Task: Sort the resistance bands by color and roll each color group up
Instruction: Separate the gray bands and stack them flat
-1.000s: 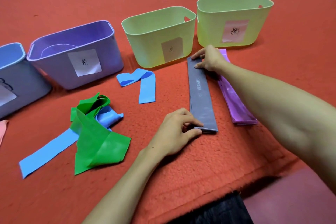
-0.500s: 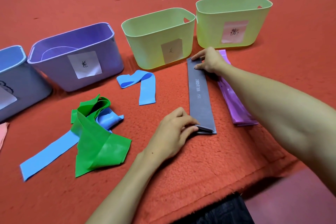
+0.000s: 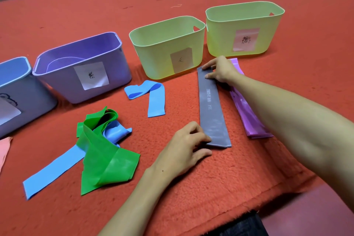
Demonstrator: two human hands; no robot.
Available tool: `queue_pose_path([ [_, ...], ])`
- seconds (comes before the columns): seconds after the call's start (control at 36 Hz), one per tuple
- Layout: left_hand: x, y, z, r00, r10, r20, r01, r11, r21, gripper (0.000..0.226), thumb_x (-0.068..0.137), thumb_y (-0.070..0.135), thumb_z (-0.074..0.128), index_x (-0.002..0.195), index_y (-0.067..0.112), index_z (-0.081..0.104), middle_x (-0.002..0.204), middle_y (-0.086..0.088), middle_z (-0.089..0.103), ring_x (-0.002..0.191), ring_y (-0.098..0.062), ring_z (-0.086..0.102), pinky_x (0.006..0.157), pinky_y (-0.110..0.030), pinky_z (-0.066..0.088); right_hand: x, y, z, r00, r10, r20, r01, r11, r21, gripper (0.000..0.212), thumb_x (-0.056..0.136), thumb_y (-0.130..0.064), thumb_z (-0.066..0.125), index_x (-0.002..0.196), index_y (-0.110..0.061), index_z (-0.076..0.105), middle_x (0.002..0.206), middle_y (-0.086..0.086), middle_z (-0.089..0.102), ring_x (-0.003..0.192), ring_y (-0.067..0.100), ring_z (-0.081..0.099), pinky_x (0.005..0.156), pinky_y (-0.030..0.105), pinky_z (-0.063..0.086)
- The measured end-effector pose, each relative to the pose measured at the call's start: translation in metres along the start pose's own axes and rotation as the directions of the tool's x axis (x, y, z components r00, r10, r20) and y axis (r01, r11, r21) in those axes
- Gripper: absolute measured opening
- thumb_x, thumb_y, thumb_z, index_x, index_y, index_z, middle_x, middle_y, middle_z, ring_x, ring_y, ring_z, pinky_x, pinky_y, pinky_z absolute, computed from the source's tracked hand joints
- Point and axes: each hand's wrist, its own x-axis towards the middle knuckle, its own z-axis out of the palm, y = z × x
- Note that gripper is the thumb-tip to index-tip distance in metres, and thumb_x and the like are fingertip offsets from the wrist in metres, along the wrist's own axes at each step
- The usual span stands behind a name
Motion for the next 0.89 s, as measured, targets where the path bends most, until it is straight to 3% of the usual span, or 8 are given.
queue_pose_path([
  [0.14, 0.003, 0.001, -0.001, 1.000, -0.003, -0.028, 0.003, 1.000, 0.014, 0.015, 0.083, 0.017, 0.069, 0.095, 0.009, 0.072, 0.089, 0.001, 0.055, 0.074, 0.004, 0.043, 0.073, 0.001, 0.031, 0.000, 0.001, 0.000, 1.000, -0.005, 0.002, 0.005, 1.000, 0.012, 0.033, 0.076, -0.009, 0.078, 0.108, -0.017, 0.072, 0.109, 0.003, 0.070, 0.105, 0.018, 0.061, 0.082, 0.020, 0.041],
  [0.31, 0.002, 0.008, -0.004, 0.989, -0.029, -0.142, 0.028, 1.000, -0.013, 0.012, 0.087, 0.019, 0.065, 0.093, 0.011, 0.071, 0.086, 0.008, 0.049, 0.073, 0.011, 0.043, 0.074, -0.002, 0.032, 0.000, 0.002, 0.000, 1.000, -0.005, -0.003, 0.005, 1.000, 0.024, 0.034, 0.076, -0.010, 0.079, 0.108, -0.017, 0.073, 0.109, 0.003, 0.070, 0.104, 0.017, 0.062, 0.082, 0.020, 0.042],
  [0.44, 0.005, 0.019, -0.003, 0.979, -0.019, -0.202, 0.019, 1.000, -0.001, 0.022, 0.090, 0.028, 0.057, 0.096, 0.010, 0.069, 0.085, 0.007, 0.044, 0.073, 0.000, 0.042, 0.071, -0.010, 0.036, 0.001, 0.002, 0.001, 1.000, 0.002, 0.000, -0.002, 0.999, 0.033, 0.034, 0.076, -0.010, 0.079, 0.108, -0.018, 0.072, 0.110, 0.003, 0.069, 0.106, 0.017, 0.061, 0.082, 0.020, 0.042],
  [0.5, 0.006, 0.022, -0.002, 0.978, -0.013, -0.210, 0.012, 1.000, -0.007, 0.024, 0.090, 0.028, 0.055, 0.096, 0.010, 0.069, 0.085, 0.008, 0.043, 0.073, 0.000, 0.041, 0.071, -0.007, 0.034, 0.001, 0.003, 0.001, 1.000, 0.004, 0.002, -0.004, 0.999, 0.032, 0.034, 0.076, -0.010, 0.079, 0.108, -0.019, 0.072, 0.110, 0.003, 0.069, 0.105, 0.017, 0.061, 0.082, 0.020, 0.042],
  [0.58, 0.005, 0.025, 0.002, 0.978, -0.008, -0.208, 0.005, 1.000, -0.019, 0.023, 0.089, 0.026, 0.056, 0.096, 0.009, 0.069, 0.084, 0.007, 0.043, 0.073, 0.000, 0.040, 0.072, -0.004, 0.032, 0.002, 0.003, 0.001, 1.000, 0.002, 0.003, -0.003, 1.000, 0.030, 0.034, 0.076, -0.010, 0.079, 0.108, -0.020, 0.073, 0.110, 0.004, 0.070, 0.105, 0.017, 0.061, 0.083, 0.021, 0.043],
  [0.75, -0.001, 0.016, 0.015, 0.993, -0.030, -0.114, 0.030, 1.000, -0.004, 0.025, 0.088, 0.029, 0.055, 0.095, 0.010, 0.069, 0.083, -0.001, 0.048, 0.072, -0.009, 0.048, 0.067, -0.020, 0.041, 0.002, 0.004, 0.001, 1.000, 0.000, 0.002, 0.000, 0.999, 0.032, 0.034, 0.076, -0.010, 0.079, 0.108, -0.019, 0.073, 0.110, 0.005, 0.070, 0.106, 0.018, 0.061, 0.088, 0.024, 0.046],
  [0.89, -0.002, 0.014, 0.017, 0.994, -0.036, -0.100, 0.037, 0.999, -0.001, 0.021, 0.085, 0.028, 0.064, 0.097, 0.012, 0.069, 0.085, 0.007, 0.045, 0.074, -0.004, 0.047, 0.070, -0.015, 0.039, 0.001, 0.004, -0.001, 1.000, -0.017, 0.005, 0.017, 0.999, 0.036, 0.034, 0.077, -0.009, 0.078, 0.109, -0.017, 0.072, 0.111, 0.003, 0.070, 0.108, 0.017, 0.060, 0.086, 0.022, 0.044],
])
